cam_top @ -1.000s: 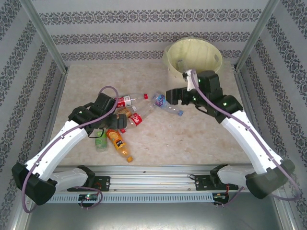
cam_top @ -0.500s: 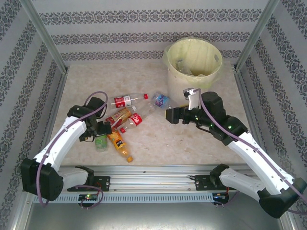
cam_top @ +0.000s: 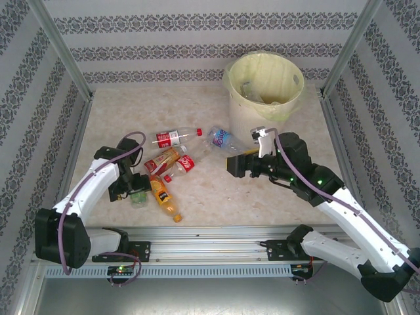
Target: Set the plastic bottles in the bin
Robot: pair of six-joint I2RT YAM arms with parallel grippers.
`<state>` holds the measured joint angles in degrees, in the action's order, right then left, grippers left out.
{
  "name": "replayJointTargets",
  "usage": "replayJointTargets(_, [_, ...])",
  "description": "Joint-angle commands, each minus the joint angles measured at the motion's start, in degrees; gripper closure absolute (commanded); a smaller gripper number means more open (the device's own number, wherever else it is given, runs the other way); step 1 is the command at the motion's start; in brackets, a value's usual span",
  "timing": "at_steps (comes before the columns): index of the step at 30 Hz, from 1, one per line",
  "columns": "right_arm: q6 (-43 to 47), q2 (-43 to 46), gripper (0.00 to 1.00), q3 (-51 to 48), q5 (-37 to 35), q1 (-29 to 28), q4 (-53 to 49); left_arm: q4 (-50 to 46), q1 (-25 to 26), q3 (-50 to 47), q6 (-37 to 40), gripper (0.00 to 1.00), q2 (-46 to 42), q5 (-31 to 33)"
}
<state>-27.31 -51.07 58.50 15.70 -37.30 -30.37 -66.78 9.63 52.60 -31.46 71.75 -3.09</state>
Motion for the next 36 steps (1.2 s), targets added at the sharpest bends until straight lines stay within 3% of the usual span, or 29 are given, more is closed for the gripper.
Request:
replayJointTargets(1, [-1.1,1.4,0.10,-1.4,-1.8,-0.7,-0.3,0.5,-0.8,-1.6,2.2,0.09,0.2,-1.4])
replayJointTargets(36, [-1.8,5.2,0.10,-5.8,-3.3,-0.9,0.0,7.3,-1.7,-4.0,3.8,0.24,11.7,-4.2])
